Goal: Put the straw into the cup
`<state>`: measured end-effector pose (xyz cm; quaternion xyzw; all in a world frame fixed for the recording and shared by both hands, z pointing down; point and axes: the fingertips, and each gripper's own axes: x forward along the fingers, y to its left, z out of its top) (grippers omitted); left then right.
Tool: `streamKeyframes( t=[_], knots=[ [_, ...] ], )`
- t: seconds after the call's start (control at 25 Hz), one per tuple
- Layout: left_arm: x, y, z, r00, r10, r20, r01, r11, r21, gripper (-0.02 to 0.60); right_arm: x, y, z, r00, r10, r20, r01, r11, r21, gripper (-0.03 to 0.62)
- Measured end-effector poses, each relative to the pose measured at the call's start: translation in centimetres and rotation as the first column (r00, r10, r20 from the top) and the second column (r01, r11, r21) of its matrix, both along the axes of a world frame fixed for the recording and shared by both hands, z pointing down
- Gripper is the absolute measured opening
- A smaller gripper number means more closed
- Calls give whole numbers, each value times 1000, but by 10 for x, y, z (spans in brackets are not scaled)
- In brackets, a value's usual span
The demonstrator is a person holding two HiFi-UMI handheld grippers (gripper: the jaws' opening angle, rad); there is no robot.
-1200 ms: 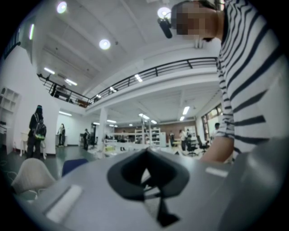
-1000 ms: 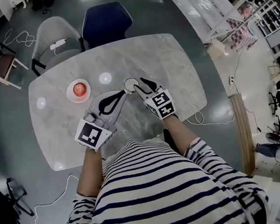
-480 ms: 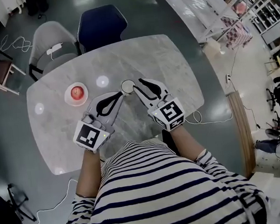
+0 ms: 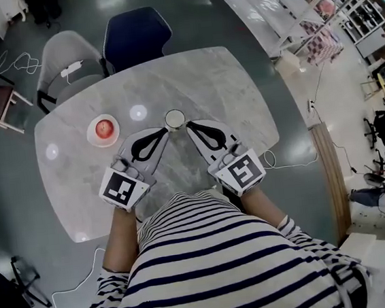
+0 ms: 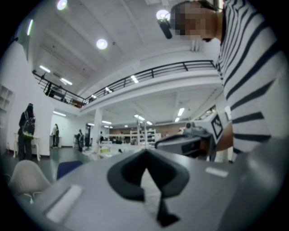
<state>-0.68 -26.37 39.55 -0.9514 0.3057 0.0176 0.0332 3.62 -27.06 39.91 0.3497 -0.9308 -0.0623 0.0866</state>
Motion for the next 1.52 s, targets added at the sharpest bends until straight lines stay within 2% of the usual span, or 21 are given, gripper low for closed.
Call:
streamKeyframes(
  t=[0.2,0.4,1.52],
  knots=[
    [0,1,0,1000,4,1,-4,1000,2,6,-5,11,-4,1000,-30,-3,30,1000,-2,6],
    [-3,2,2,1000,2,2,-2,1000,-2,6,-9,21,5,997,-61,-53,61,998,1,6],
    [-1,2,7,1000,-3,-3,3,1000,-6,6,-5,23,17,995,-52,-82,51,999,-14,5]
  ],
)
